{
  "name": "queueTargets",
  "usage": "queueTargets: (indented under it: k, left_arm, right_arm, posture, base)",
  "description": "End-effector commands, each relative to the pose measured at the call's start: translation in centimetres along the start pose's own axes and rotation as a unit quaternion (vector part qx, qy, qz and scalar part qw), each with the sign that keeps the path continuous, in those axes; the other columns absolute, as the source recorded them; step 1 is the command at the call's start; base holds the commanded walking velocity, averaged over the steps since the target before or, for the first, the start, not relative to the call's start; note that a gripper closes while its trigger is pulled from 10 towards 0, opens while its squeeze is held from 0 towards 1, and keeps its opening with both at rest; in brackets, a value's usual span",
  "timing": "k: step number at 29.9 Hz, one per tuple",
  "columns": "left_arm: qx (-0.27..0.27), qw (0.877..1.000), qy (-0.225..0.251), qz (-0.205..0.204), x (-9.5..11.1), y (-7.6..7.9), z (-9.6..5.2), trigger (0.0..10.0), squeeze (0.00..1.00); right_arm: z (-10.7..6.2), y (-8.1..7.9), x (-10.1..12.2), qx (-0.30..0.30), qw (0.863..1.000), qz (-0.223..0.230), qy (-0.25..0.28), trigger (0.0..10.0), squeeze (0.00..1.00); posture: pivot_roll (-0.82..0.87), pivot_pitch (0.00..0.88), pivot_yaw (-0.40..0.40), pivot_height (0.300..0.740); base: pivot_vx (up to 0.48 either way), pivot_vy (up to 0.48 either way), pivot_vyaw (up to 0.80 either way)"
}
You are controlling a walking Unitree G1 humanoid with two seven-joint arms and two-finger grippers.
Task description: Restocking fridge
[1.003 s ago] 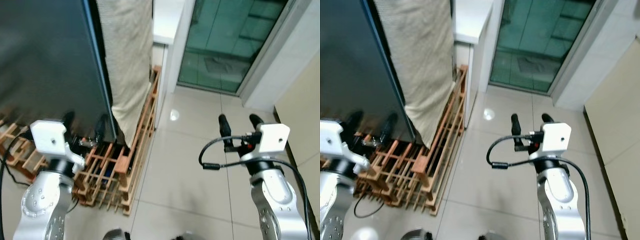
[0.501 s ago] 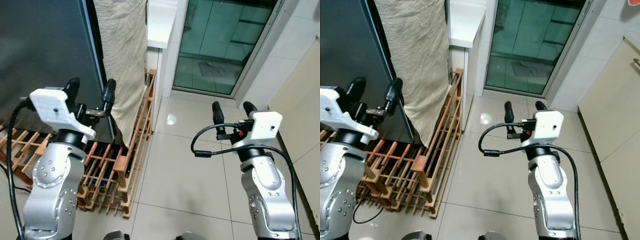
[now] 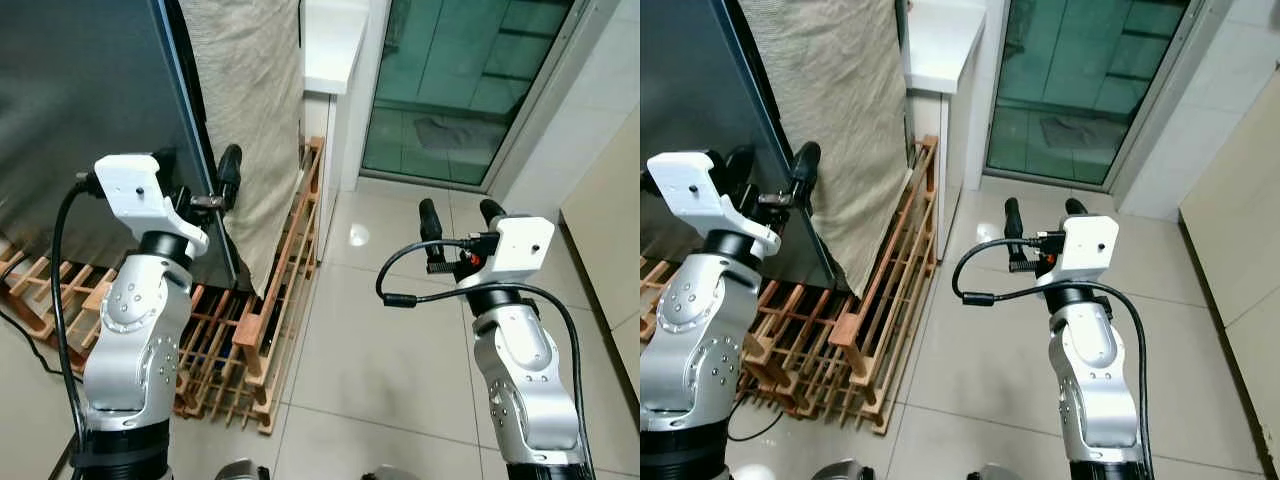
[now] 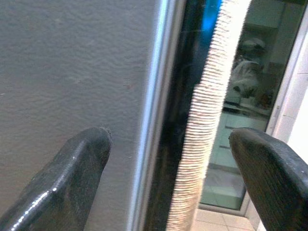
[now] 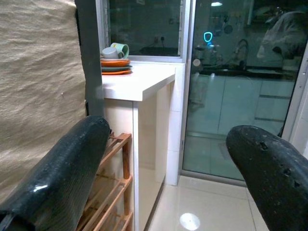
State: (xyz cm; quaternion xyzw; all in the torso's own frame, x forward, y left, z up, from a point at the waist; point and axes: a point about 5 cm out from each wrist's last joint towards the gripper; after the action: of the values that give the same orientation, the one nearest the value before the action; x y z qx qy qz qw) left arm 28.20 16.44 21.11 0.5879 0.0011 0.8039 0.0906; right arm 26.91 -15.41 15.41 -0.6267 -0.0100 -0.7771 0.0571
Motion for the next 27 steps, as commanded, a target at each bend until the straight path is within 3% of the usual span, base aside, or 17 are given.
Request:
queueTargets:
  k: [1, 9, 27]
  left_arm:
    - [-0.010, 1.000, -0.001, -0.007, 0.1, 0.5, 0.2, 10.0, 0.00]
    - [-0.010, 1.000, -0.030, 0.003, -0.4, -0.2, -1.7, 10.0, 0.00]
    - [-0.016, 0.999, -0.038, -0.014, -1.5, 0.3, -0.4, 10.0, 0.00]
  right_arm:
    - [-0.1, 0.4, -0.3, -0.009, 1.000, -0.003, -0.003, 10.0, 0.00]
    - [-0.3, 0.7, -0.5, -0.014, 1.000, -0.005, -0.007, 10.0, 0.00]
    - [0.0, 0.8, -0.5, -0.017, 1.000, -0.009, -0.001, 10.0, 0.00]
  posture:
    - [-0.07, 0.000, 0.002, 0.711]
    - [-0.05, 0.000, 0.000, 0.711]
    - [-0.06, 0.000, 0.006, 0.711]
  base:
    - [0.000, 0.000, 0.00]
    - [0.000, 0.000, 0.00]
    - [0.000, 0.000, 0.00]
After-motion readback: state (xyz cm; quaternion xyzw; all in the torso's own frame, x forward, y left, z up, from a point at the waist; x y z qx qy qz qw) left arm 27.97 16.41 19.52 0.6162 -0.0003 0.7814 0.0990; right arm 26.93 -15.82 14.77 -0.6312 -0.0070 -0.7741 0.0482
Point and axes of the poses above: a point about 5 cm out from each wrist's last joint towards the gripper, its own z axis pointing out of the wrist towards the gripper, its own x axis along the axis of the wrist's last joint, y = z × x, and after that the axes turned 1 degree about z, right-handed
